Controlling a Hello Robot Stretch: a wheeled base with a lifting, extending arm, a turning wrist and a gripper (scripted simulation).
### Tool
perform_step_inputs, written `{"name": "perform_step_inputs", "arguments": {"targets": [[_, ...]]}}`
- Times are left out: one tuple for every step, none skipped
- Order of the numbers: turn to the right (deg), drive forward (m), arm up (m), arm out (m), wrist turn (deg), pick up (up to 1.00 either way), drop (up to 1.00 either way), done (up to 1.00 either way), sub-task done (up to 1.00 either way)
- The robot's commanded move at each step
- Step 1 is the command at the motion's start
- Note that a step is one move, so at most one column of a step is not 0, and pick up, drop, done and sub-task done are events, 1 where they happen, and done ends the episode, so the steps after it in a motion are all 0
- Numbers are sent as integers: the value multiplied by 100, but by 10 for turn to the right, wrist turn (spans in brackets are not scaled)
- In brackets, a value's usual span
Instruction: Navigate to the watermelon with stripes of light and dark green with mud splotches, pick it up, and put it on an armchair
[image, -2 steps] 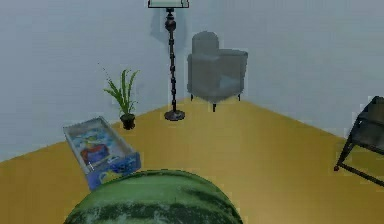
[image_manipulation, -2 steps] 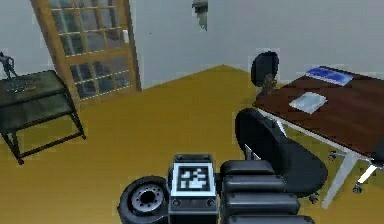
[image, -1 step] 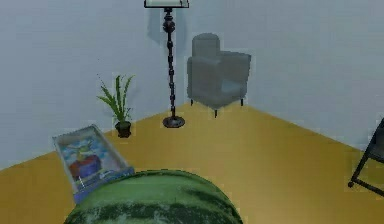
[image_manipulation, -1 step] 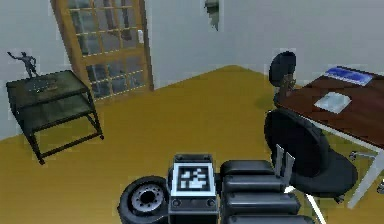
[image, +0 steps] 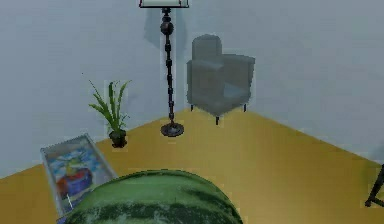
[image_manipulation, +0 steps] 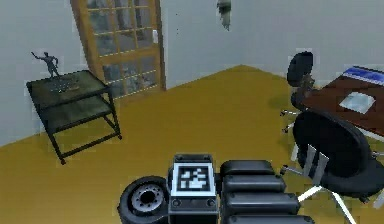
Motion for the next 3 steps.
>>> {"name": "perform_step_inputs", "arguments": {"targets": [[120, 0, 0, 0, 0, 0, 0, 0, 0], [0, 100, 0, 0, 0, 0, 0, 0, 0], [0, 75, 0, 0, 0, 0, 0, 0, 0]]}}
